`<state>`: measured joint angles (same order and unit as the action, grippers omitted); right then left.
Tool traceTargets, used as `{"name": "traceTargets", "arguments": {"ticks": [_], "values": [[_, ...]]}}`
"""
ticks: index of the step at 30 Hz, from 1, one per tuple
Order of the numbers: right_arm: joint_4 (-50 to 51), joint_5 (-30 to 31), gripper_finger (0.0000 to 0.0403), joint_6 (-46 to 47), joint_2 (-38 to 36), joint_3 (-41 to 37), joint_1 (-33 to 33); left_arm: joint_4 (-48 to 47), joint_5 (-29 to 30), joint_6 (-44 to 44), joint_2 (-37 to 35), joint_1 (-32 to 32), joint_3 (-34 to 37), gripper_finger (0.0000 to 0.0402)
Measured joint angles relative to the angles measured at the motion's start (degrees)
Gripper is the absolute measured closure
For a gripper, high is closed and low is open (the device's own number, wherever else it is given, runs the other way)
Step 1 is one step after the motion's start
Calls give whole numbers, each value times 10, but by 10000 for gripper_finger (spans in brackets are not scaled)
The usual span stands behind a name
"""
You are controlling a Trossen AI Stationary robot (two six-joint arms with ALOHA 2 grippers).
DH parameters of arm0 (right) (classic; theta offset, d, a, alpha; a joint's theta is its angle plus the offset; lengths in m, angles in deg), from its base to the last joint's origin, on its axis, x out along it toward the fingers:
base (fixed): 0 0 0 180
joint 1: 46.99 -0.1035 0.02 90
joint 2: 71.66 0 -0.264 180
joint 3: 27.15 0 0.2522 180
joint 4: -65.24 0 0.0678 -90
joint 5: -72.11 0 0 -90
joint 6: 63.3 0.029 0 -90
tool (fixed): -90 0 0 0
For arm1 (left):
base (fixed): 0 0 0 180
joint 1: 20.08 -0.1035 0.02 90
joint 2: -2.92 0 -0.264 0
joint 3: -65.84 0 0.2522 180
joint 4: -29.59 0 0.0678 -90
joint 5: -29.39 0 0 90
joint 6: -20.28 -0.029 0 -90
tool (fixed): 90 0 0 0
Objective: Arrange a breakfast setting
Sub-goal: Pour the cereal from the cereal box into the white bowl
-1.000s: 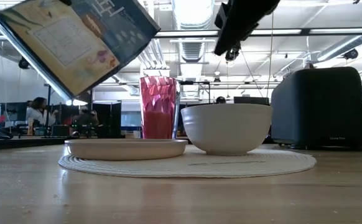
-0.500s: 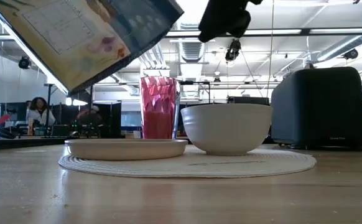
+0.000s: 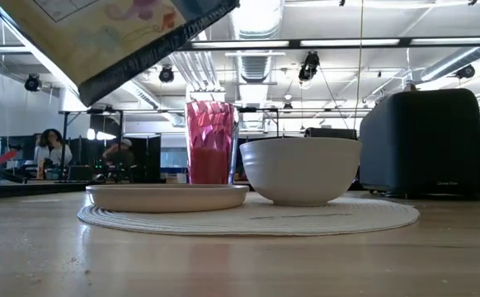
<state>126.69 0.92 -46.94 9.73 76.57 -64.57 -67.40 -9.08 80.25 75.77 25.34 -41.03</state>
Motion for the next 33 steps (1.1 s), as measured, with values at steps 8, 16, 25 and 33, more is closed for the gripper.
{"name": "traceTargets", "arguments": {"ticks": [8, 16, 25, 33], "values": [[44, 111, 307, -5, -82, -25, 12, -23, -2, 23, 14, 0, 1, 401], [45, 112, 307, -7, -176, -140, 14, -19, -18, 44, 42, 2, 2, 401], [-168, 107, 307, -5, -306, -383, 14, -22, -65, 49, 53, 2, 2, 401], [-347, 90, 307, -3, -385, -561, 13, -14, -91, 68, 65, 2, 6, 402]]}}
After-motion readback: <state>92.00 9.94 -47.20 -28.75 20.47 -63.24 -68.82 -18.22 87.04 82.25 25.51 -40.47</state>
